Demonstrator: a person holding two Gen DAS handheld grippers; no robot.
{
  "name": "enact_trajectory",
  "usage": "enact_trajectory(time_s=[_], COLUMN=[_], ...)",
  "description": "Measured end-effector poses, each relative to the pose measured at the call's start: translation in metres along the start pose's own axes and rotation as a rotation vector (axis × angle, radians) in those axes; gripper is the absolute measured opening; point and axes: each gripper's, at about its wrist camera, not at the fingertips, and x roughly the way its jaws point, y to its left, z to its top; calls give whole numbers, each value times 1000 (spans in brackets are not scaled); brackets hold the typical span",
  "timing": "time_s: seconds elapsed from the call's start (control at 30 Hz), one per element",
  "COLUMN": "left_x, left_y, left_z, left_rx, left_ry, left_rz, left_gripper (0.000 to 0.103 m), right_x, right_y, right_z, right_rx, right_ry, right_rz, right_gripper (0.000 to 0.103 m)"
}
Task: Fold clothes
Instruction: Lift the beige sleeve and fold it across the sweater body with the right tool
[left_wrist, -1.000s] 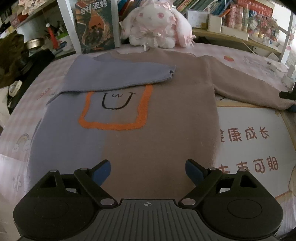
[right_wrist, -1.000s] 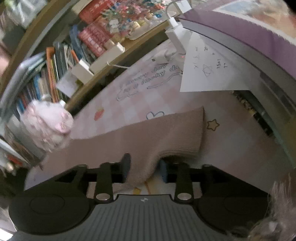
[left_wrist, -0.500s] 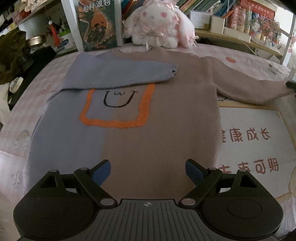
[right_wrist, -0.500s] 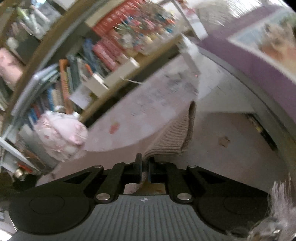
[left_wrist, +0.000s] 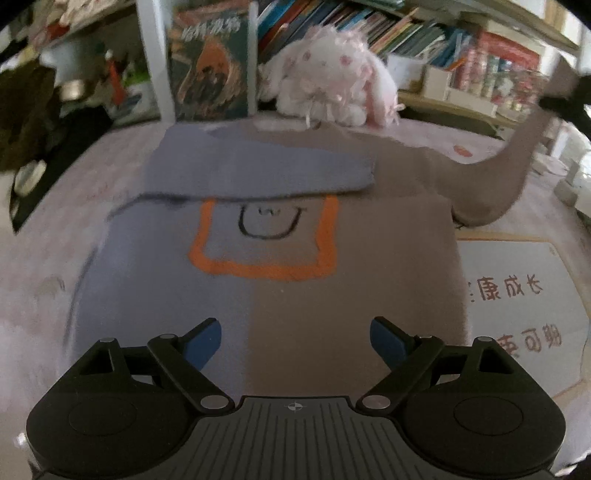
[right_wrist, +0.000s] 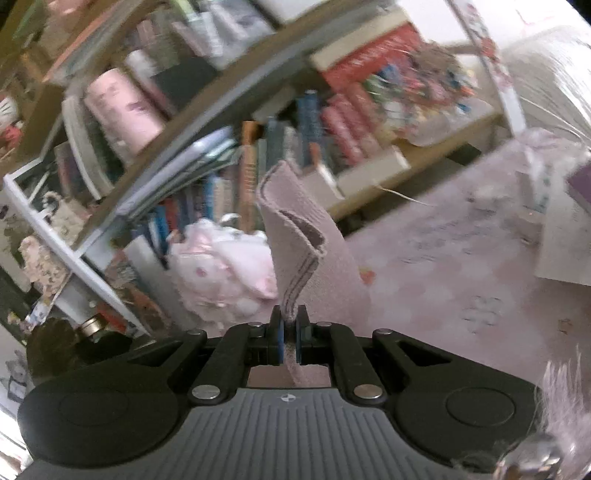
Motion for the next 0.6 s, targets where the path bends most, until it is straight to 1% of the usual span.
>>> enact_trajectory(time_s=[0.13, 0.27, 0.43, 0.6], left_x=[-8, -9, -11, -9], left_y=[28, 57, 92, 125], left_z=[1, 2, 3, 7], left_rx=[40, 56, 67, 52], left_ry=[-46, -77, -116, -130], left_rz=[-44, -75, -109, -124], left_gripper=[90, 90, 90, 90], right_x=[12, 28, 49, 69], right_y=[47, 93, 147, 189], right_z=[-7, -16, -31, -48], right_rx=[-42, -92, -130, -188], right_ry=[-16, -25, -40, -34], right_rz=[14, 25, 41, 36], right_gripper=[5, 5, 5, 5])
